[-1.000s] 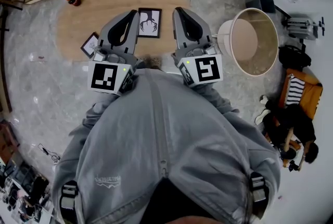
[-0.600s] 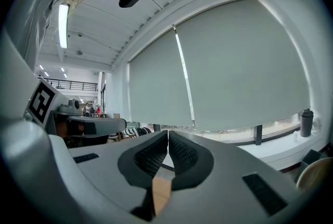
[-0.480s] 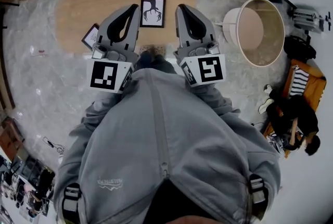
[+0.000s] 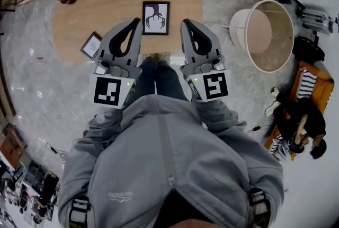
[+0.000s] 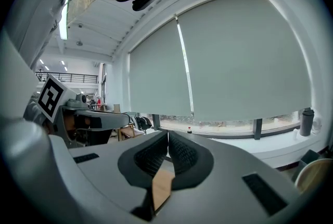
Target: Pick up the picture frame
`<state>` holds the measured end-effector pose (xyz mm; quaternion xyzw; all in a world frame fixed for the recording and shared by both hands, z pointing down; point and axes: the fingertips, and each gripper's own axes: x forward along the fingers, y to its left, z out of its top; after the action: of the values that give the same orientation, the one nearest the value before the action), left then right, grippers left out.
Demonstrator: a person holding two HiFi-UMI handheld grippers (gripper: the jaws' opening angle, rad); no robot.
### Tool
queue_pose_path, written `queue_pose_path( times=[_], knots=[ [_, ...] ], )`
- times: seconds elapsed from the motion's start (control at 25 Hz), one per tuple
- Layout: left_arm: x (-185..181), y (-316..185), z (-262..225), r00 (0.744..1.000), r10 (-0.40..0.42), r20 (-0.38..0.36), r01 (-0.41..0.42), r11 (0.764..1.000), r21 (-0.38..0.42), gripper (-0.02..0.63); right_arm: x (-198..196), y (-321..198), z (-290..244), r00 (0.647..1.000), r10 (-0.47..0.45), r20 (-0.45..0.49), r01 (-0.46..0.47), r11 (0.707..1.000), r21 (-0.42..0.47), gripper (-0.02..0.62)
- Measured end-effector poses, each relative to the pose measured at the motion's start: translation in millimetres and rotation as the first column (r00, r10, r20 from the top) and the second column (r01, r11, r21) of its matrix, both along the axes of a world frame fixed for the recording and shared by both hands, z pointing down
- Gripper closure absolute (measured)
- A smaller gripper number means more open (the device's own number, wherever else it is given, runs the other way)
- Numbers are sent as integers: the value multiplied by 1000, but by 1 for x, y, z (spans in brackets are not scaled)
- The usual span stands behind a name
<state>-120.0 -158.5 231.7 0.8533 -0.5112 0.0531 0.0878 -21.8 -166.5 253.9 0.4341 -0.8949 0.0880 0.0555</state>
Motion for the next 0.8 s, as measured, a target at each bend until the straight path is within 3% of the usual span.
queue_pose_path(
  times=[0.32, 0.52, 0.68, 0.8],
  knots=[
    [0, -21, 64, 999, 36, -41, -36, 999, -6, 588, -6, -25, 64, 1000, -1, -25, 1, 1000, -17, 563],
    [-3, -36, 115, 998, 46, -42, -47, 999, -24, 588, -14, -39, 108, 999, -1, -37, 1, 1000, -6, 563],
    [-4, -40, 160, 999, 50, 2, -50, 997, -56, 588, -18, -45, 147, 999, -11, -47, 11, 1000, -19, 563],
    [-7, -45, 192, 999, 42, -17, -43, 995, -87, 588, -20, -49, 176, 999, -10, -52, 8, 999, -37, 563]
  ],
)
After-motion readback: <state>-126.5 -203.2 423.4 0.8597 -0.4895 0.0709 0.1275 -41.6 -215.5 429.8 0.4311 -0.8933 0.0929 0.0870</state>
